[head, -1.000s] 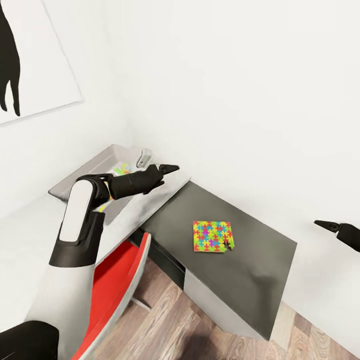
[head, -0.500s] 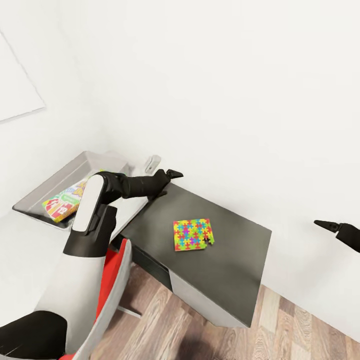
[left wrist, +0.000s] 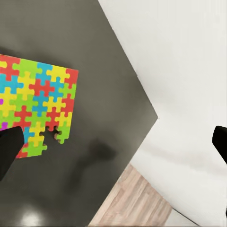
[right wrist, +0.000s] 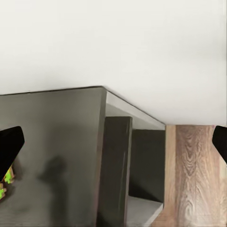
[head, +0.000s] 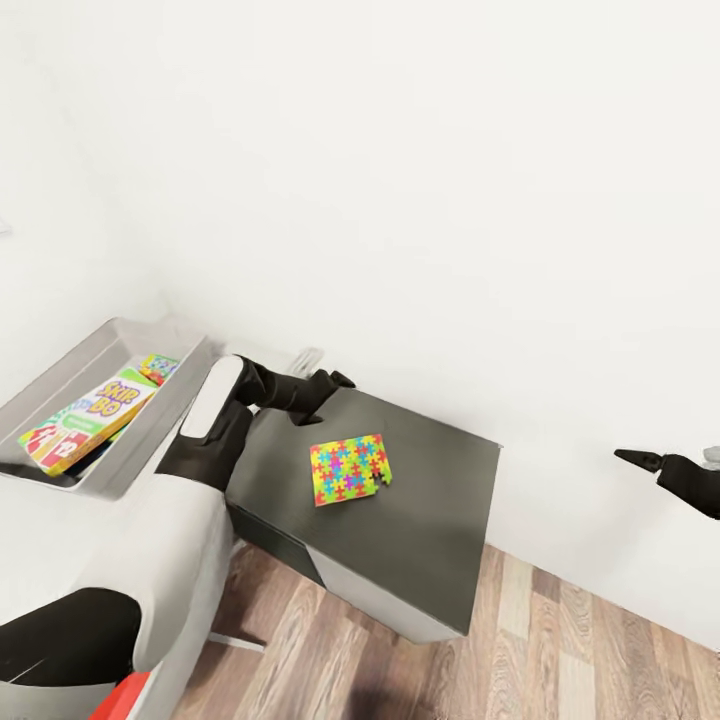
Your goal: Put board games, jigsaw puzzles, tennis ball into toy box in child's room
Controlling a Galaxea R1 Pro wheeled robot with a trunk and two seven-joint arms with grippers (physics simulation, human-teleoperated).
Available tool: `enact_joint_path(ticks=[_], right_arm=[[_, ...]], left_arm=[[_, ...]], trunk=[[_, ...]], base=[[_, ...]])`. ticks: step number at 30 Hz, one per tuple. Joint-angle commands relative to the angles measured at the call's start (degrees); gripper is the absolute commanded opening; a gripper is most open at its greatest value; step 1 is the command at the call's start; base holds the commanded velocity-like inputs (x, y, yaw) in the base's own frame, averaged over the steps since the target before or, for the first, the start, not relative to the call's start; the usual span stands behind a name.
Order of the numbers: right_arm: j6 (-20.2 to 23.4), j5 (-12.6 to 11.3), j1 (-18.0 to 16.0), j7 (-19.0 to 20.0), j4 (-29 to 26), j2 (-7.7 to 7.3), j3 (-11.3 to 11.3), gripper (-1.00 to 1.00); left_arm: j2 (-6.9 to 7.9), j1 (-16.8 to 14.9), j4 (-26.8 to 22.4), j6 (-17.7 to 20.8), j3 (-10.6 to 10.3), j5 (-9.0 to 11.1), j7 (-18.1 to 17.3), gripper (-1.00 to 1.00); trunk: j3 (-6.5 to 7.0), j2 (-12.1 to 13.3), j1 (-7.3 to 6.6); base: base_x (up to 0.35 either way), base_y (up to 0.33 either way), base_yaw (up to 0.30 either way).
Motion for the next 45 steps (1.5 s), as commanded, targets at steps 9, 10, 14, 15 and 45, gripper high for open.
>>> enact_joint_path(ticks=[9, 10, 14, 15, 45], right_arm=[[0.23, -0.34, -0.71, -0.51, 2.74, 0.26, 7.92, 1.0], [0.23, -0.32, -0.81, -0.5, 2.99, 0.28, 8.85, 1.0], [0.23, -0.26, -1.02, -0.49, 3.62, 0.3, 10.79, 1.0], [0.23, -0.25, -1.08, -0.49, 3.76, 0.29, 11.2, 1.0], [0.23, -0.25, -1.5, -0.51, 3.2, 0.1, 12.42, 1.0]], left_arm=[[3.49, -0.23, 2.72, -0.11, 0.22, -1.88, -0.78, 1.0], [4.18, -0.16, 2.9, -0.11, 0.24, -1.99, -0.89, 1.0], [5.96, 0.02, 3.42, -0.1, 0.22, -2.27, -1.44, 1.0], [6.42, 0.09, 3.67, -0.12, 0.21, -2.34, -1.72, 1.0], [9.48, -2.86, 11.68, -0.16, -0.47, -11.1, -9.53, 1.0]], trunk=[[-0.08, -0.11, 0.03], [-0.07, -0.11, 0.03], [-0.07, -0.11, 0.03], [-0.07, -0.11, 0.03], [-0.32, -0.11, 0.03]], base=[[0.0, 0.0, -0.08], [0.0, 0.0, -0.029], [0.0, 0.007, -0.021], [0.0, 0.058, -0.012], [0.0, 0.066, -0.002]])
